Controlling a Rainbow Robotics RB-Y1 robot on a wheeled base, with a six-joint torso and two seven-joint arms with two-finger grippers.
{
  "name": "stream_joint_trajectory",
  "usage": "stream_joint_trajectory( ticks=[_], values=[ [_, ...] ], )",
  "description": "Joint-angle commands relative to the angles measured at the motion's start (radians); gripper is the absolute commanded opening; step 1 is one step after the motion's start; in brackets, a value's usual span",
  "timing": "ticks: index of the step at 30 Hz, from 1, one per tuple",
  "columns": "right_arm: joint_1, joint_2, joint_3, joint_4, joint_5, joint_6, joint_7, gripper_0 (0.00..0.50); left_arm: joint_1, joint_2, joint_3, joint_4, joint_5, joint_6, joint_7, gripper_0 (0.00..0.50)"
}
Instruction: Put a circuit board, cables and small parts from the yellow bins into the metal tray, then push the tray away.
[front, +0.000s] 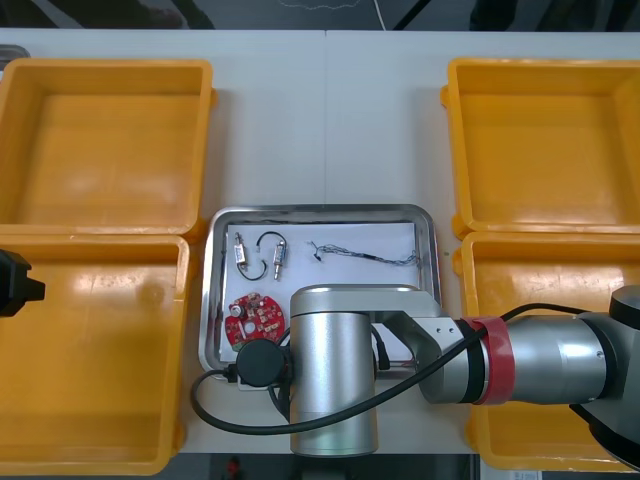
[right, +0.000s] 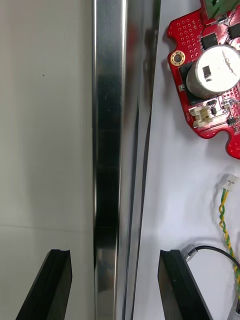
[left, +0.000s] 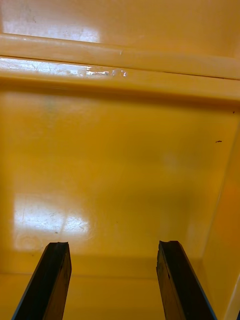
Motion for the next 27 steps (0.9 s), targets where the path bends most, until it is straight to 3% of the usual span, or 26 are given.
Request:
stream_joint_trajectory(
  ticks=[1, 18, 20, 21, 22, 23, 27],
  values=[
    [-0.003, 0.021, 0.015, -0.007, 0.009, -0.008, -0.009, 0.5, -0.013, 0.038, 0.029, -0.03, 0.009, -0.011, -0.077, 0.5],
    [-0.005, 0.029, 0.015, 0.004, 0.018, -0.006, -0.019, 0.5, -0.013, 0.038, 0.029, -0.03, 0.009, -0.011, -0.077, 0.5],
    [-0.005, 0.029, 0.015, -0.004, 0.016, -0.001, -0.02, 0.31, -0.013, 0.038, 0.029, -0.03, 0.009, -0.011, -0.077, 0.5],
    [-0.005, 0.029, 0.015, -0.007, 0.015, 0.002, -0.02, 0.152, -0.013, 0.038, 0.029, -0.03, 0.009, -0.011, -0.077, 0.5],
    [-0.005, 0.027, 0.015, -0.009, 0.012, 0.003, -0.023, 0.029, -0.013, 0.038, 0.029, -0.03, 0.009, -0.011, -0.077, 0.5],
    [-0.005, 0.029, 0.015, -0.01, 0.01, 0.005, -0.025, 0.0, -0.013, 0.038, 0.029, -0.03, 0.009, -0.011, -0.077, 0.5],
    [-0.005, 0.029, 0.013, -0.015, 0.019, 0.003, -0.034, 0.0, -0.013, 0.038, 0.029, -0.03, 0.009, -0.011, -0.077, 0.5]
  ],
)
